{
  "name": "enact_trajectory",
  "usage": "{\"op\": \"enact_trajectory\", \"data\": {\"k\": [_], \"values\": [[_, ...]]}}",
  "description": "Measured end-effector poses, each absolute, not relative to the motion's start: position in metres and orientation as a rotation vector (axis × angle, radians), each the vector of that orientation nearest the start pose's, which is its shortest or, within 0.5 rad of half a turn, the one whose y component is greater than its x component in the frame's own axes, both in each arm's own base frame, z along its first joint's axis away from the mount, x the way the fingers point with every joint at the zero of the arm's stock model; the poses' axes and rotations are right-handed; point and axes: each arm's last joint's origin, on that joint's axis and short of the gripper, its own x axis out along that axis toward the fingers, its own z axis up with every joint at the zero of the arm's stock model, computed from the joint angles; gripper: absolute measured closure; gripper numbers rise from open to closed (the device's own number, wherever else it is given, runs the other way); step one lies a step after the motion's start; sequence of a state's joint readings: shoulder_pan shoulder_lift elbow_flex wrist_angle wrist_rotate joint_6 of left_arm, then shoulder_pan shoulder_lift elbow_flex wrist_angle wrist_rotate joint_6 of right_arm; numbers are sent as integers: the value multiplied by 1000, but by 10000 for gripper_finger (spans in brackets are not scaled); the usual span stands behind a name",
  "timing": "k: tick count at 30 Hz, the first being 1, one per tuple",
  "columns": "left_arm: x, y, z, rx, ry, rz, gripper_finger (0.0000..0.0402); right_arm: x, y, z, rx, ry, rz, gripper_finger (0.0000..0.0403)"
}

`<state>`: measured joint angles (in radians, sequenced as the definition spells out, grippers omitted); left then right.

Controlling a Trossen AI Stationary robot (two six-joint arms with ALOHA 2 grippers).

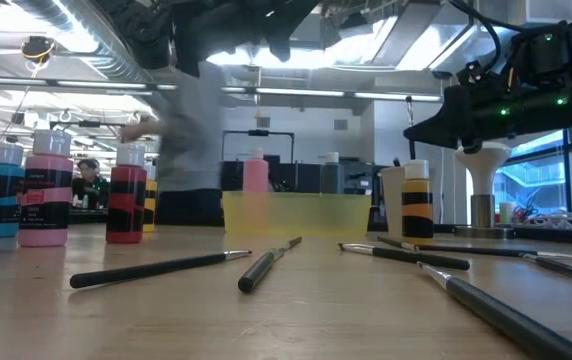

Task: Pick & Place Paint Supplies
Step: Put the silver paint brush into the white cup, then put the small yellow paint bottle into the yellow bin

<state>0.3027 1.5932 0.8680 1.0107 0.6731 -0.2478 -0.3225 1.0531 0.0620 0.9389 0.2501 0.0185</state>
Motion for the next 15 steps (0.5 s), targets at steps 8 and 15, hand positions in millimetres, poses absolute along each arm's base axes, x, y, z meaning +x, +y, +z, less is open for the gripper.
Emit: {"op": "enact_trajectory", "data": {"k": [8, 15], "values": [[326, 83, 275, -109, -206, -396, 265, 158, -60, 154, 20, 71, -573, 284], [326, 83, 275, -109, -207, -396, 265, 158, -60, 155, 20, 54, -574, 238]]}}
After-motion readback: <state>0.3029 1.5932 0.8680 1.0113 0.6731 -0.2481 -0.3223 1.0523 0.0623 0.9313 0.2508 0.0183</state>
